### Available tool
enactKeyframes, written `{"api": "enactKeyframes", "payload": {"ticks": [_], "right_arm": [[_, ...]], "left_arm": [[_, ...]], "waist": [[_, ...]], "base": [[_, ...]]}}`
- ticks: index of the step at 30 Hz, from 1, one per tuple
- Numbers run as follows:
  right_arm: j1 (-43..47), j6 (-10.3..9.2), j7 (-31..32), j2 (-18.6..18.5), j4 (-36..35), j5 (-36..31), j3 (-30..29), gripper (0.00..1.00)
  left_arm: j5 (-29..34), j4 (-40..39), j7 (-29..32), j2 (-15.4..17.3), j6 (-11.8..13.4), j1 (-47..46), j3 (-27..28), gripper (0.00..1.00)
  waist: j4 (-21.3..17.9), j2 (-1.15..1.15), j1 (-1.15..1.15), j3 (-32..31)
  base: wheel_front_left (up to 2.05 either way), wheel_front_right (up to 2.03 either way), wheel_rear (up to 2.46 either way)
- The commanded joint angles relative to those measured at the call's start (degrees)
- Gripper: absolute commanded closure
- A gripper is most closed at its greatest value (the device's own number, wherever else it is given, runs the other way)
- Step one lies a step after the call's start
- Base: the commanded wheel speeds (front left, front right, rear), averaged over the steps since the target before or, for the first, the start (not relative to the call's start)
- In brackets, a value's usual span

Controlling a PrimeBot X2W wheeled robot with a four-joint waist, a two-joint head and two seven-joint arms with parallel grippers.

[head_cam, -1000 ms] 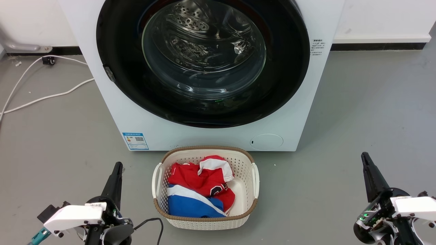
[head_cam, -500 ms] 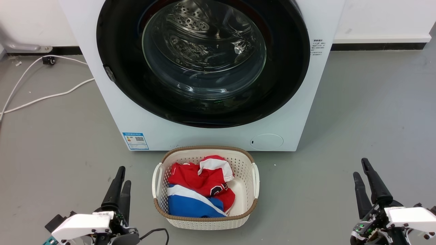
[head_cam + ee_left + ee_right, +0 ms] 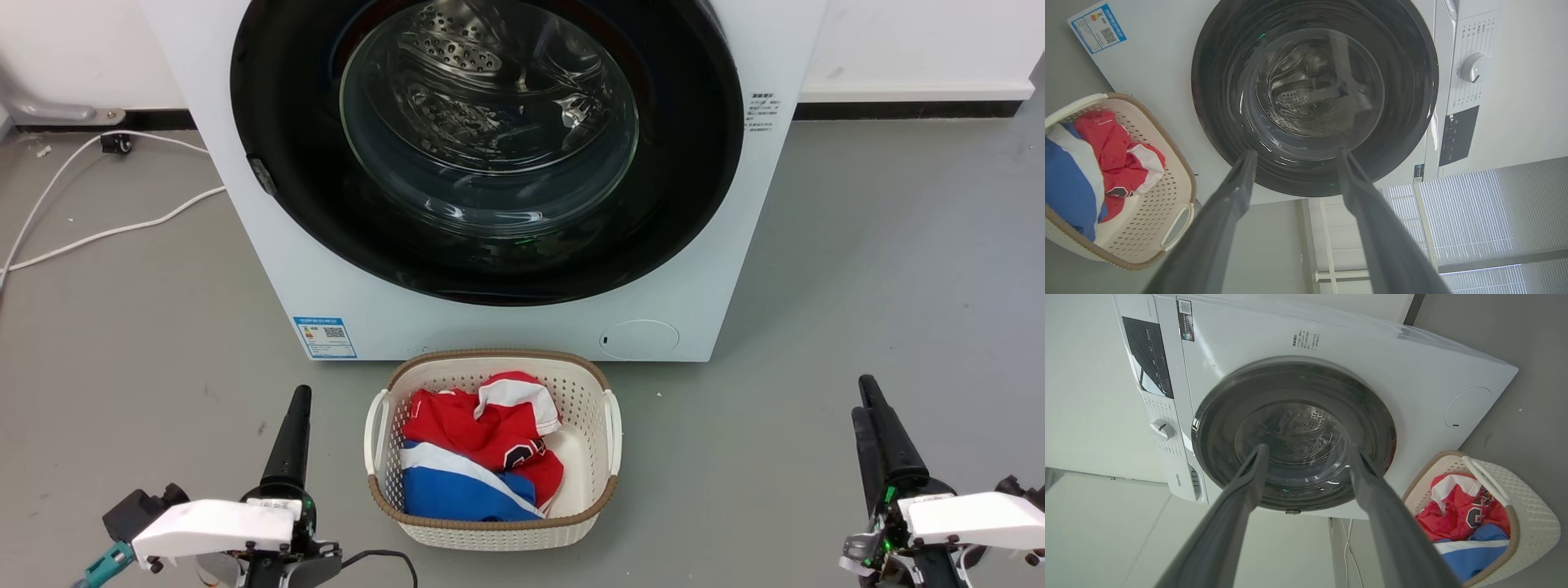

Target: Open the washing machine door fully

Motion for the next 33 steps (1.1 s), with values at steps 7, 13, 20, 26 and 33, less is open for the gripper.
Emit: {"api": "enactKeyframes", "payload": {"ticks": [7,13,20,26,33], "right_arm": [[-0.3,0.10,-1.9,-0.1,-2.3,-10.7,0.4,0.00],[-0.1,0.10,-3.3,-0.1,-3.1,-17.4,0.8,0.00],[0.3,0.10,-4.4,0.0,-2.9,-28.1,0.3,0.00],[0.6,0.11,-4.4,0.0,-3.3,-36.3,0.3,0.00],[1.0,0.11,-4.6,0.0,-4.1,-43.0,0.2,0.00]], "left_arm": [[12.7,-2.7,-2.0,0.6,-0.1,-1.2,-0.5,0.00],[20.3,-3.9,-3.3,1.1,-0.1,-1.5,-1.1,0.00],[28.3,-4.5,-4.7,2.0,-0.1,-1.8,-1.8,0.00],[34.3,-5.4,-5.9,2.6,-0.1,-2.1,-2.1,0.00],[40.2,-5.9,-7.1,3.1,-0.1,-2.3,-2.8,0.00]], "waist": [[0.0,0.00,0.00,0.1],[0.0,0.00,0.00,0.0],[-0.1,0.00,0.00,-0.1],[-0.1,0.00,0.00,0.0],[-0.3,0.00,0.00,-0.1]], "base": [[0.00,0.00,0.00],[0.00,0.00,0.00],[0.00,0.00,0.00],[0.00,0.00,0.00],[0.00,0.00,0.00]]}}
